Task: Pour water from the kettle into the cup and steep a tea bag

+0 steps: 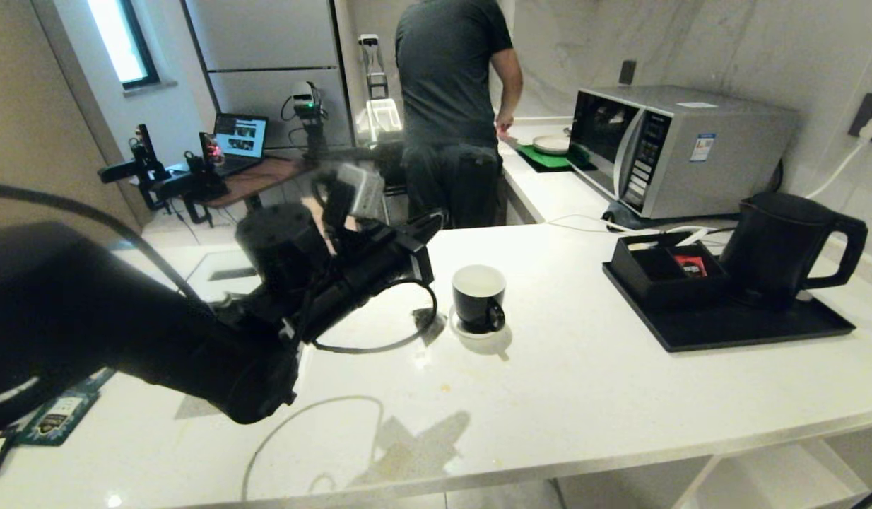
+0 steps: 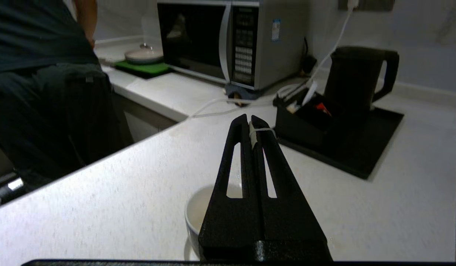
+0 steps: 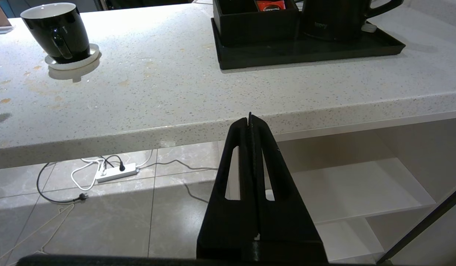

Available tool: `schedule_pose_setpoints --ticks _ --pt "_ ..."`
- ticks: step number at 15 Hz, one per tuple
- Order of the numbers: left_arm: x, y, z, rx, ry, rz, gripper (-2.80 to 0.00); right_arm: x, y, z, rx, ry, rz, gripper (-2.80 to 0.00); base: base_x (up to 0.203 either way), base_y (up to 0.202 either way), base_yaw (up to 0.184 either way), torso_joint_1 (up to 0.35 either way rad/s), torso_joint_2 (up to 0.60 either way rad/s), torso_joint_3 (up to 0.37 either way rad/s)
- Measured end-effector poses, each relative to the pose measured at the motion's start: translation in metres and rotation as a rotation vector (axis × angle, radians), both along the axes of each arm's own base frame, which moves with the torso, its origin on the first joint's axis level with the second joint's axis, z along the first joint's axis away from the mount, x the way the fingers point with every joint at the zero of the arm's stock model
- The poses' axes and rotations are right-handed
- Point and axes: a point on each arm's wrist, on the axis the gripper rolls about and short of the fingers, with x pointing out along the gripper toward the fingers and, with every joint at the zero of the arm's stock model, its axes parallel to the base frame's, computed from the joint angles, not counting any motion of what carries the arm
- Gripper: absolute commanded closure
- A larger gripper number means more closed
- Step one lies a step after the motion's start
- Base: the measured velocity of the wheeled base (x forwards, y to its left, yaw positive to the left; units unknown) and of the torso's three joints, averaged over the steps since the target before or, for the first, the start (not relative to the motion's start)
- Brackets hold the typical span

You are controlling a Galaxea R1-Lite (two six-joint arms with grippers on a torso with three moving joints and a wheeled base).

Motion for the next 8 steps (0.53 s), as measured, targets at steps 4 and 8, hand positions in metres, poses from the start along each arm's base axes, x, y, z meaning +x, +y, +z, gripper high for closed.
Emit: schedule_pose_setpoints --ticks 4,8 --pt "0.018 -0.010 0.008 -0.015 -0.027 -0.002 0.00 0.000 0.000 0.000 0.000 0.000 0.000 0.00 0.000 0.000 0.000 0.000 0.00 0.000" --pt "0.036 -0.021 0.016 -0.027 -0.049 -0.006 0.00 0.000 0.000 0.000 0.000 0.000 0.000 0.00 0.000 0.000 0.000 0.000 0.00 0.000"
